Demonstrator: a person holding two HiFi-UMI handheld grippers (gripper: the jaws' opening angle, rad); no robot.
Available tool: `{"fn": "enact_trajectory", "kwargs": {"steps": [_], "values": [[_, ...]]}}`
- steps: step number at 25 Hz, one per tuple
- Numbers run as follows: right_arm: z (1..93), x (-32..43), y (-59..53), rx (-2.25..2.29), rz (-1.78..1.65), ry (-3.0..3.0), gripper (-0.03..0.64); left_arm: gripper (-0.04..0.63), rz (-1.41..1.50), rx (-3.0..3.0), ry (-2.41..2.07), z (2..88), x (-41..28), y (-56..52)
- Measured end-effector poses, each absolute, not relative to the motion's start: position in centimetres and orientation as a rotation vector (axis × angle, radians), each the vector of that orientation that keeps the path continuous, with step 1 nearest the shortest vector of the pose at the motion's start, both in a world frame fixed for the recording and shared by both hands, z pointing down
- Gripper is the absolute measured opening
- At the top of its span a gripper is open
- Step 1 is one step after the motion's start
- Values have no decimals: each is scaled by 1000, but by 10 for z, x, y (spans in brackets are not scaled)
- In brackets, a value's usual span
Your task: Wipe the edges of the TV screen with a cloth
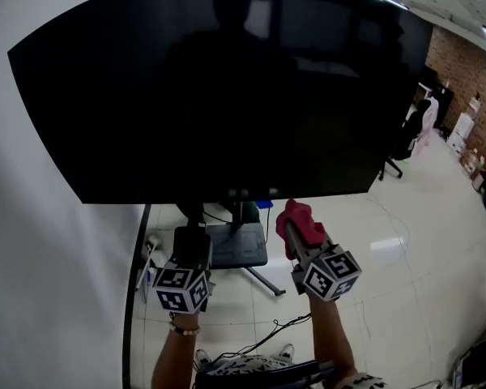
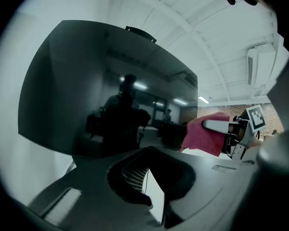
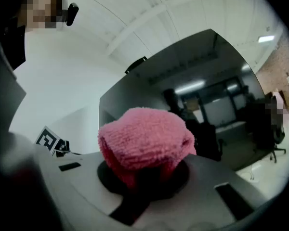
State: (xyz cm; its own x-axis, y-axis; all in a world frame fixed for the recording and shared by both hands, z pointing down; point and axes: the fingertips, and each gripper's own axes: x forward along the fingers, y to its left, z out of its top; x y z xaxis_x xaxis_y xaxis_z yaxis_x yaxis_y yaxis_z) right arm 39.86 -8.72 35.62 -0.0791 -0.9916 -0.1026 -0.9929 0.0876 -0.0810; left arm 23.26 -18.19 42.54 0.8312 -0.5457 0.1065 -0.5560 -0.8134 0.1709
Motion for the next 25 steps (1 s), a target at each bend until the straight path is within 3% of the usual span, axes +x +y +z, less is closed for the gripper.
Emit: {"fn": "enact_trajectory", "kwargs": {"steps": [12,19,25], "values": [[72,429,-111,-1984,651,2080,44,2,-114,3031,-842,225,245,-209],[-82,442,-135,-1941,785,2006,44,2,-191,3036,-822,146,240,-228],[-153,446,-169,-2051,850,2031,44,2,-211,3059,-810,116,250,-236]]}}
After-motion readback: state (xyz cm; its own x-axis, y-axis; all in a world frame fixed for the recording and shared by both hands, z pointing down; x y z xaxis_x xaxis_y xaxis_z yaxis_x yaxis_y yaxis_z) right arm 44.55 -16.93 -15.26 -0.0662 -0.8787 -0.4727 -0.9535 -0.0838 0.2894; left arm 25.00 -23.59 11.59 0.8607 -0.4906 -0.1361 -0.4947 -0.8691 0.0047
